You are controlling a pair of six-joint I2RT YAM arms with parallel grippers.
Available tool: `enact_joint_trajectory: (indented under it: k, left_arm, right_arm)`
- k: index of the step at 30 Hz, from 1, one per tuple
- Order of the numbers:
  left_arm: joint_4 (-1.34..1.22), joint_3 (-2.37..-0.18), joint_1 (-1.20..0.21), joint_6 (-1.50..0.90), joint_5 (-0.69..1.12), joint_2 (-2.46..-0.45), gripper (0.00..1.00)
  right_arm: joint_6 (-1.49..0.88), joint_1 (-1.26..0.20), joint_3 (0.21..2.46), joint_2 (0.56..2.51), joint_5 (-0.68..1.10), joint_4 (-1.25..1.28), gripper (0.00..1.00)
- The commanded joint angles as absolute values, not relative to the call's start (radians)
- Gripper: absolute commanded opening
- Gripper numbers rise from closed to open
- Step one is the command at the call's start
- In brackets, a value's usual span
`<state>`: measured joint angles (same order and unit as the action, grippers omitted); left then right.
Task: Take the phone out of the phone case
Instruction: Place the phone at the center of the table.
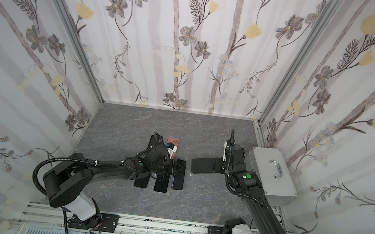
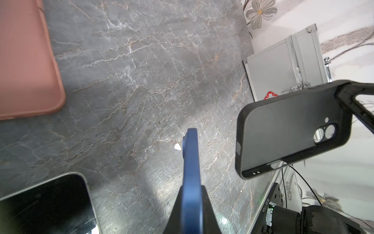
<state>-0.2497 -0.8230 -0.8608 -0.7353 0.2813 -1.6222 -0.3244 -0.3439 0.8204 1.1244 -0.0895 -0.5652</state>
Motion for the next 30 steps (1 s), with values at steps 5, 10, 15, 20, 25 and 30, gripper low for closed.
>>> enact_joint_trajectory:
  k: [5, 10, 15, 20, 25, 30]
  left_arm:
    - [-0.313, -0.861, -0.856, -0.803, 0.325, -1.696, 0.00]
    - [-0.313, -0.888, -0.856, -0.807, 0.350, -1.748, 0.00]
    - [-0.314, -0.894, -0.856, -0.813, 0.366, -1.771, 0.00]
    - [-0.316, -0.894, -0.856, -0.843, 0.366, -1.794, 0.00]
    - [-0.316, -0.898, -0.856, -0.856, 0.366, -1.805, 0.00]
    - [-0.315, -0.898, -0.857, -0.872, 0.361, -1.817, 0.08]
  right_arm:
    - [-0.414, -0.392, 0.824, 1.198, -0.164, -0.622, 0.00]
    - [-0.449, -0.409, 0.808, 1.221, -0.211, -0.644, 0.00]
    - [-0.448, -0.414, 0.799, 1.243, -0.229, -0.652, 0.00]
    - [-0.433, -0.422, 0.793, 1.284, -0.194, -0.626, 0.00]
    - [-0.419, -0.424, 0.789, 1.308, -0.177, -0.604, 0.00]
    - [-0.414, -0.424, 0.786, 1.332, -0.185, -0.590, 0.00]
